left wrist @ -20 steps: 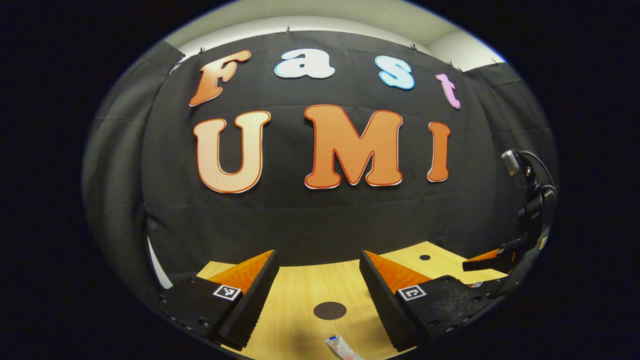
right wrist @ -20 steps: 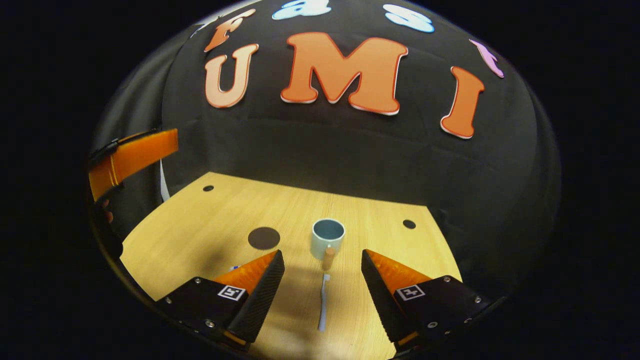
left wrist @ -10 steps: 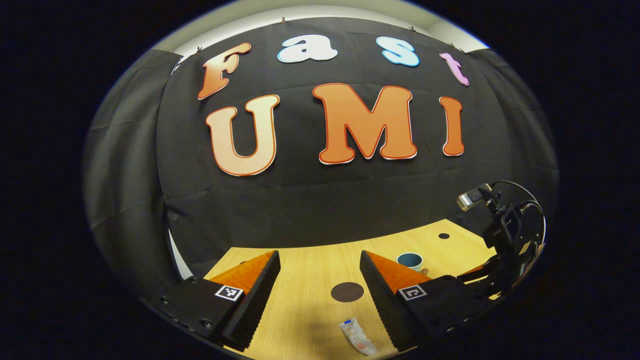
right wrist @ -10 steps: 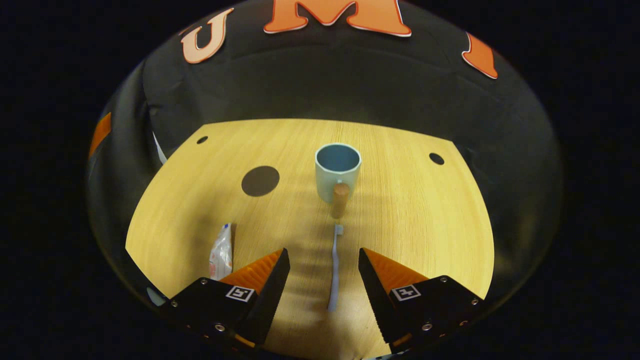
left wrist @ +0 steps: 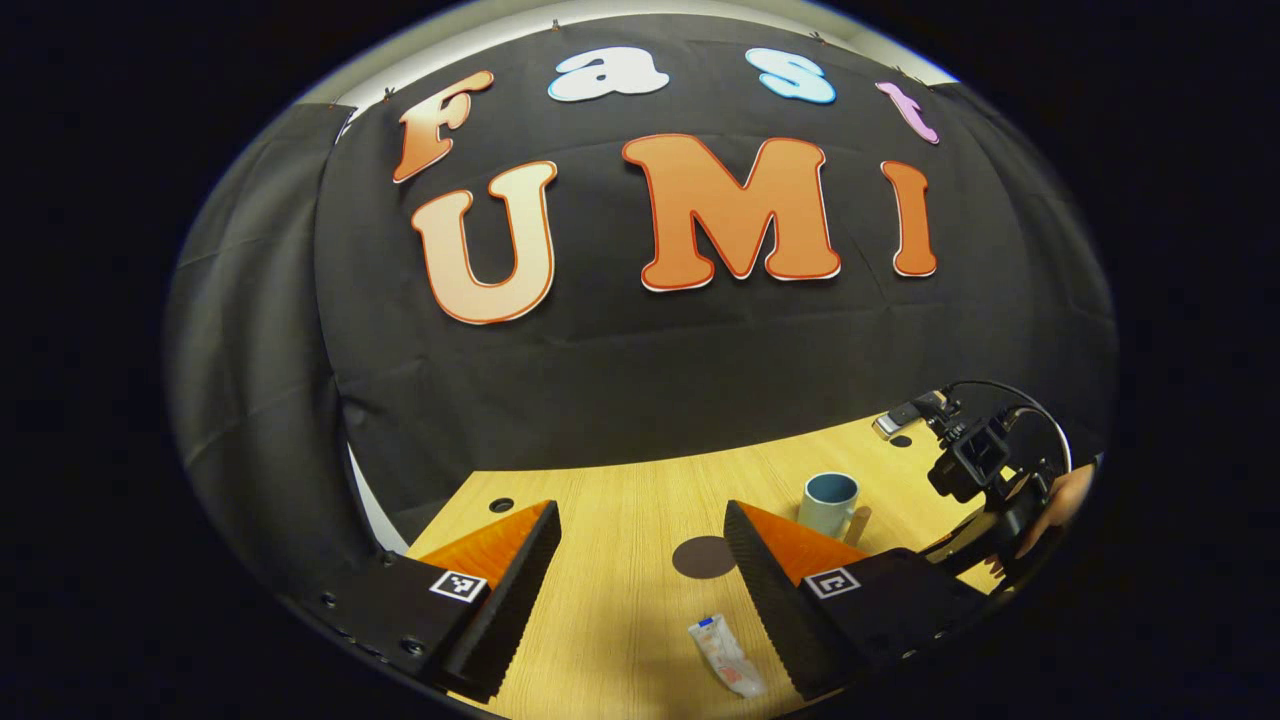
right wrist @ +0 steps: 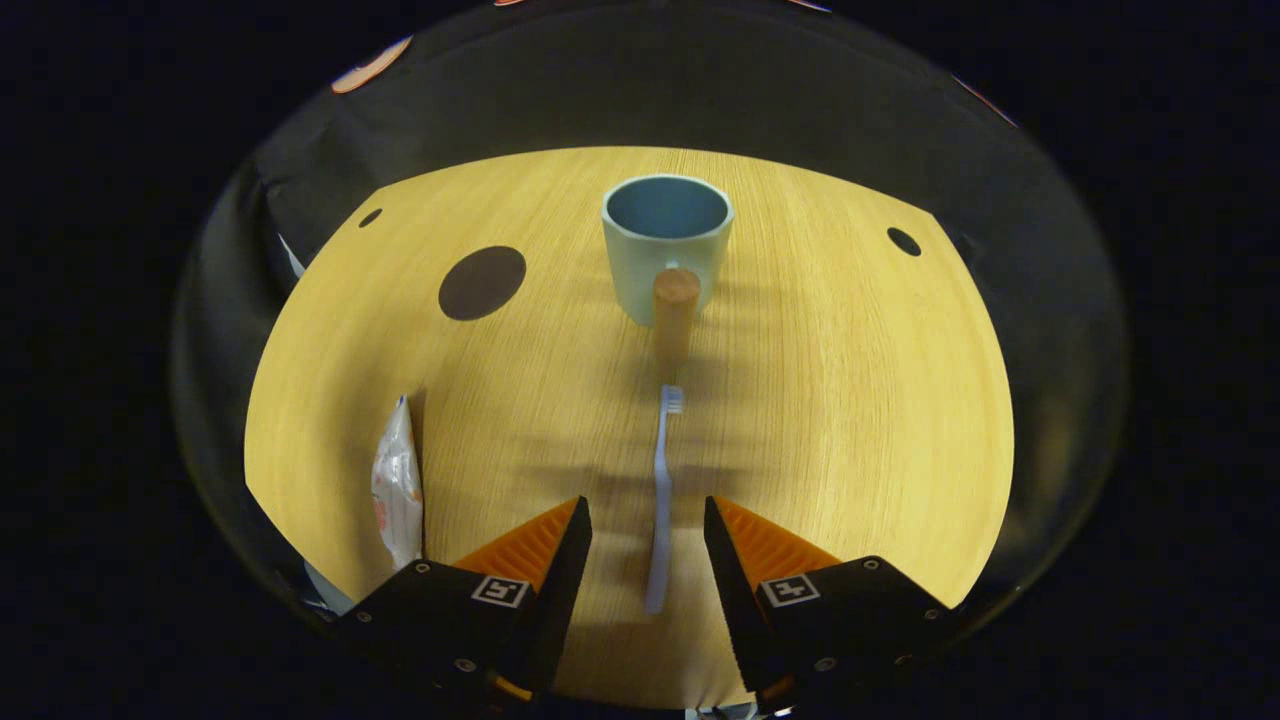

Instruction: Put the toothbrush and toothpaste on the desktop into the cup, then pick up the cup and place it on the coaster on the desktop.

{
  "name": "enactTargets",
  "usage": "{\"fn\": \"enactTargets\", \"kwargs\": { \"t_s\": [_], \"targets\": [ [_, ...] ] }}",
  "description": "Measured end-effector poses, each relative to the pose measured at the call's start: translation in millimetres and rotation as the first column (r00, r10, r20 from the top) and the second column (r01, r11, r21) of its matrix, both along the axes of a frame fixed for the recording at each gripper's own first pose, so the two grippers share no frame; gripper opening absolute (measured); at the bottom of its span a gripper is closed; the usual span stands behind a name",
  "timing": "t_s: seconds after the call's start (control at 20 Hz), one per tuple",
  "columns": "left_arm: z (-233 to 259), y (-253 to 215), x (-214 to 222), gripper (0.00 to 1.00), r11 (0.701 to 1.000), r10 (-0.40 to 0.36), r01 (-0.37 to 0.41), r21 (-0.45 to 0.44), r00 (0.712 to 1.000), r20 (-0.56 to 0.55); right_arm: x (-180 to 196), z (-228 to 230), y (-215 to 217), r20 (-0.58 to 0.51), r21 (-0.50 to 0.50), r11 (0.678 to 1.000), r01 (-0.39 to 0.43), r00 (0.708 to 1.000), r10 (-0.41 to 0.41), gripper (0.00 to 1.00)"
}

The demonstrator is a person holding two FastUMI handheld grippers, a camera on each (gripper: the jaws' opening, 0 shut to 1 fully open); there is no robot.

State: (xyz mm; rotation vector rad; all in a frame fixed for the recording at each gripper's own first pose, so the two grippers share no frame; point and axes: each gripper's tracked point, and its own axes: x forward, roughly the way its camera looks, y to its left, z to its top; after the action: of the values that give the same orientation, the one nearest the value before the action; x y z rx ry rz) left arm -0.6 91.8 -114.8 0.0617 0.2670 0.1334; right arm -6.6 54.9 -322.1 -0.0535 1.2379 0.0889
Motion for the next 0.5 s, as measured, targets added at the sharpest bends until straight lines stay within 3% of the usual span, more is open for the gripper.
{"fn": "enactTargets", "kwargs": {
  "t_s": [0.25, 0.3, 0.5],
  "targets": [
    [-17.0, 5.5, -3.1, 0.99, 1.000, 0.022, -0.022, 0.001, 0.999, -0.043, 6.6, -24.4, -10.3, -0.083, 0.001, 1.000, 0.024, 0.996, -0.024, 0.57],
    [-19.5, 6.0, -4.8, 0.99, 1.000, 0.028, -0.028, 0.002, 0.998, -0.054, 6.2, -28.4, -8.9, -0.102, 0.010, 0.999, 0.034, 0.994, -0.032, 0.50],
    [-31.2, 11.3, -10.3, 0.99, 0.999, 0.051, -0.052, -0.006, 0.994, -0.092, 13.2, -37.5, -6.9, -0.170, 0.041, 0.997, 0.061, 0.984, -0.053, 0.44]
  ]
}}
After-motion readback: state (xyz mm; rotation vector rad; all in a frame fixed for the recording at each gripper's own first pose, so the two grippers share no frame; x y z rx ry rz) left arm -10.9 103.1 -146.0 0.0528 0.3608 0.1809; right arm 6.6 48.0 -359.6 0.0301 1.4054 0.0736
